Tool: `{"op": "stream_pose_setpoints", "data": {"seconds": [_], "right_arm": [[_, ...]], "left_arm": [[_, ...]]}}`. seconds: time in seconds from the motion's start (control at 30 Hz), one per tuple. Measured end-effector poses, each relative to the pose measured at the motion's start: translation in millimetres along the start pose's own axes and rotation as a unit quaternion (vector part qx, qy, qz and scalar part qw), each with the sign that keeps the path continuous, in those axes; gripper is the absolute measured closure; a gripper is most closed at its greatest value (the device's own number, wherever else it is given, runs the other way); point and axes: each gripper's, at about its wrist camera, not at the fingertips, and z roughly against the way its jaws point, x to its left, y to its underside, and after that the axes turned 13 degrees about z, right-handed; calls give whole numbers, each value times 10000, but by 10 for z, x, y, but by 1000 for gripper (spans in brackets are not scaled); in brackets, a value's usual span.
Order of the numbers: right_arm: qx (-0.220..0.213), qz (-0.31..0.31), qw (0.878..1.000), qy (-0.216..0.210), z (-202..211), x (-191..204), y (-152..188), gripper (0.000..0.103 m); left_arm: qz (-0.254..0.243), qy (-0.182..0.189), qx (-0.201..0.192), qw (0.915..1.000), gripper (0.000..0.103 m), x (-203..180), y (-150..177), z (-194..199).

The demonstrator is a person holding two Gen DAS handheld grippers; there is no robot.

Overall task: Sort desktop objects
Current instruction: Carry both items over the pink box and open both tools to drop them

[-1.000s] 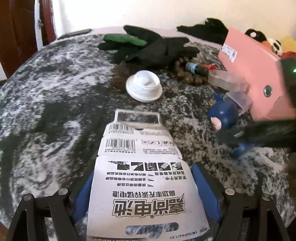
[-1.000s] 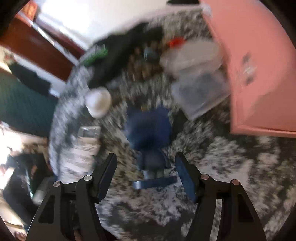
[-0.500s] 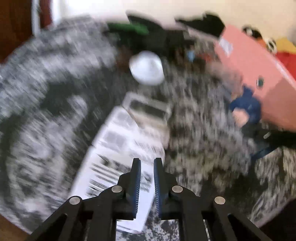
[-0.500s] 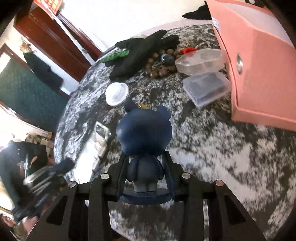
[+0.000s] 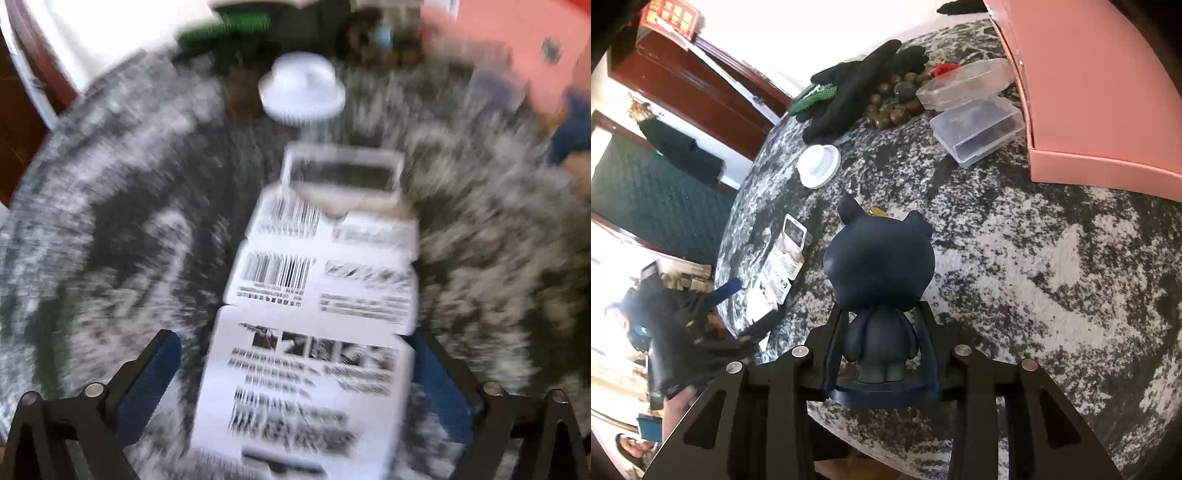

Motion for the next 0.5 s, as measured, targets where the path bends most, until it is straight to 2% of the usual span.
{"op": "stream_pose_setpoints", "data": {"seconds": [0.07, 0.1, 0.13, 0.2, 0.37, 0.5], "right_arm": [[28, 51, 10000, -16, -18, 26, 4, 64], [43, 77, 10000, -25, -26, 40, 8, 64], [38, 106, 9999, -23, -23, 53, 12, 64], [11, 166, 9999, -11, -6, 78, 20, 64], [-162, 277, 9995, -31, 97, 167, 25, 64], [-382, 325, 9987, -77, 266, 248, 43, 64]], "left_arm": [[378, 402, -3, 9985, 1, 142, -11, -36], [428, 429, -77, 9981, 16, 154, -12, 2], [467, 443, -159, 9978, 20, 162, -11, 43], [568, 656, -180, 9961, 20, 153, -1, 123], [758, 698, -451, 9937, 20, 54, 47, 400], [728, 835, -809, 9905, 20, -102, 27, 791]]}}
